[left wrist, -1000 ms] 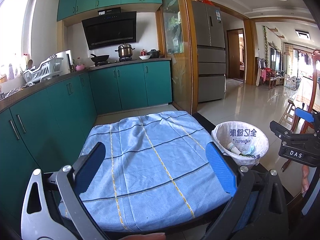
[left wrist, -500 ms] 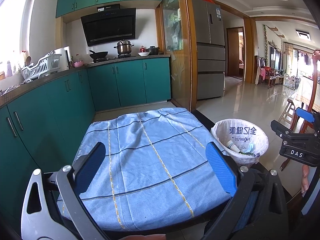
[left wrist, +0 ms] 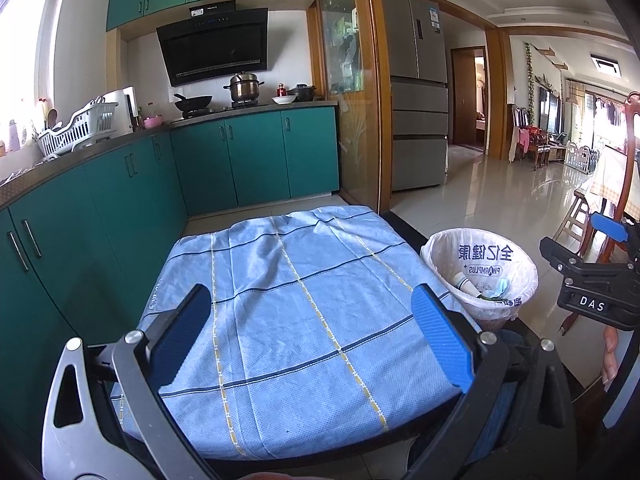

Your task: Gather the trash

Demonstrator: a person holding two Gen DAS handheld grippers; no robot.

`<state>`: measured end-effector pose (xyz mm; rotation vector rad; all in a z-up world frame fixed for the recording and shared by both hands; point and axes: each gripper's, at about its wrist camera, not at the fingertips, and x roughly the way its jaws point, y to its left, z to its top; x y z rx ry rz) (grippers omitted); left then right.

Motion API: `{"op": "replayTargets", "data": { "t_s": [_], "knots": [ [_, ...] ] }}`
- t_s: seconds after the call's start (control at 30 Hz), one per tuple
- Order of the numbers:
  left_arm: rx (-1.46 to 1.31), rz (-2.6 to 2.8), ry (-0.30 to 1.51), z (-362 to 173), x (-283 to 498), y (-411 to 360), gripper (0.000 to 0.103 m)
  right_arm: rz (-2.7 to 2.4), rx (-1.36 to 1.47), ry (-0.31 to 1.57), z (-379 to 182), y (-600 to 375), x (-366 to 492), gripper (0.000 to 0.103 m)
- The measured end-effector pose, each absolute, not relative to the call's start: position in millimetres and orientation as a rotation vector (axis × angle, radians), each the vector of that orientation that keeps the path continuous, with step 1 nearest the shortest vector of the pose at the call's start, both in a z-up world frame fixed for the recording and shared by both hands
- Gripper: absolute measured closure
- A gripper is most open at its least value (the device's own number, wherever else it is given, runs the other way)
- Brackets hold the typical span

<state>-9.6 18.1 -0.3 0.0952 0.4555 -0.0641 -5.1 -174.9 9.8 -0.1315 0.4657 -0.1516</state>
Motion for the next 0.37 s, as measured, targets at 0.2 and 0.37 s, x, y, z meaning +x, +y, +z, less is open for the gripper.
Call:
{"op": "replayTargets", "data": {
  "t_s": [0.2,0.37],
  "knots": [
    [0.105,-0.074,0.495,-8,-1,15,0.003,-0.157,-0.127,0.485,3,-177,0,0.003],
    [0.13,-0.039,0.524,-24,18,16,0.003,-0.152,-0.123,0.505,-1,-177,5,0.003]
  ]
}}
